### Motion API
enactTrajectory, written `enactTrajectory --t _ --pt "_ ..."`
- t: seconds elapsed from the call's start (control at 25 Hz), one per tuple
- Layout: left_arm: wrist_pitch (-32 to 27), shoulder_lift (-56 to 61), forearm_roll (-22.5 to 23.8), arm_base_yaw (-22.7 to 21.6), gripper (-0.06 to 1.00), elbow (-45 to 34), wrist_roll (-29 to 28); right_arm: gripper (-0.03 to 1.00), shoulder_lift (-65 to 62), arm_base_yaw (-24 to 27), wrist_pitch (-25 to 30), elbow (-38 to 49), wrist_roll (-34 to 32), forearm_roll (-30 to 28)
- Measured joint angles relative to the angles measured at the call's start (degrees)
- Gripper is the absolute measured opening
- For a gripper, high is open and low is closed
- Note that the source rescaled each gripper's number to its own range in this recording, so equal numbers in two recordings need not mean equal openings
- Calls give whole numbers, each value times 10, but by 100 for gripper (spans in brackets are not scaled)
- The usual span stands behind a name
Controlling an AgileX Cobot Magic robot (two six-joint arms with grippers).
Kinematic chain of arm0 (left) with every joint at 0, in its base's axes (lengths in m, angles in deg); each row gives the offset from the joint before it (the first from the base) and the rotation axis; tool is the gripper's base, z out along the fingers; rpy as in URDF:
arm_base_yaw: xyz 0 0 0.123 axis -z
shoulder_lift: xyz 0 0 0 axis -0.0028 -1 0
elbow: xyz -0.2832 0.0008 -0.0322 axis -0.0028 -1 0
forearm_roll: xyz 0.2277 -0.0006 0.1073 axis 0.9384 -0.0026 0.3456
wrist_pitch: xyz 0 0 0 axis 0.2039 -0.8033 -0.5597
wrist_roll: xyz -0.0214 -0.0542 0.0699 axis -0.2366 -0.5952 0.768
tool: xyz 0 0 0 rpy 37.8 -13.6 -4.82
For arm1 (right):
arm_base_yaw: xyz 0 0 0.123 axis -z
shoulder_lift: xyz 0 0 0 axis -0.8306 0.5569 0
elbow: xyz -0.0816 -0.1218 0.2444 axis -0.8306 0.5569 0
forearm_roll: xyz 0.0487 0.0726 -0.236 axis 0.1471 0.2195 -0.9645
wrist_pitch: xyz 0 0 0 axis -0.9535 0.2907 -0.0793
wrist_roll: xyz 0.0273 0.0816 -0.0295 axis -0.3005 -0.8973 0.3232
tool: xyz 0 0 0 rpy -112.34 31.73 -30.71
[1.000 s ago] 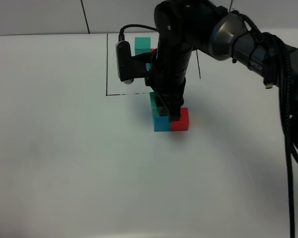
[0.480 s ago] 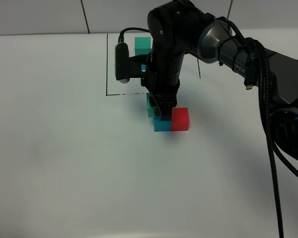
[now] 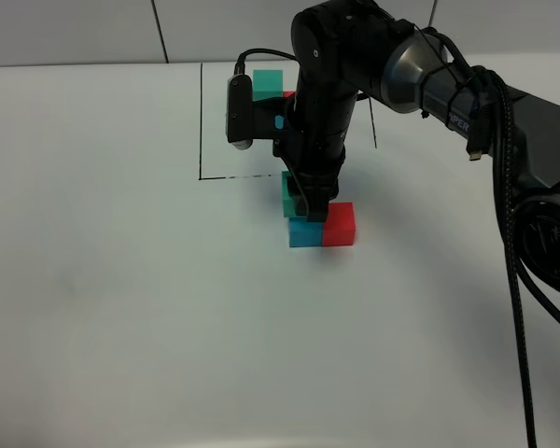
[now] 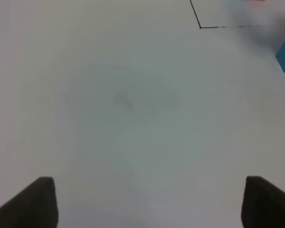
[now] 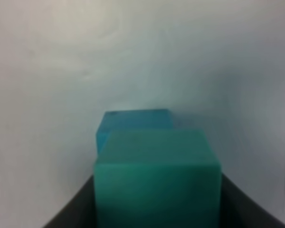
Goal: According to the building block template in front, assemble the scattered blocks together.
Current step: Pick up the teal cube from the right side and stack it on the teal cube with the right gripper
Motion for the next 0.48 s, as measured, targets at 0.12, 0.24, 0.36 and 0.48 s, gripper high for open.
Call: enactTrajectory --t 0.12,0.24,0.36,0.48 --pt "0 0 0 0 76 0 0 2 0 0 0 1 0 1" --pt "0 0 0 0 76 0 0 2 -7 0 0 25 4 2" --pt "0 0 0 0 76 0 0 2 -17 0 3 42 6 2" --pt "0 0 0 0 76 0 0 2 -27 0 2 46 6 2"
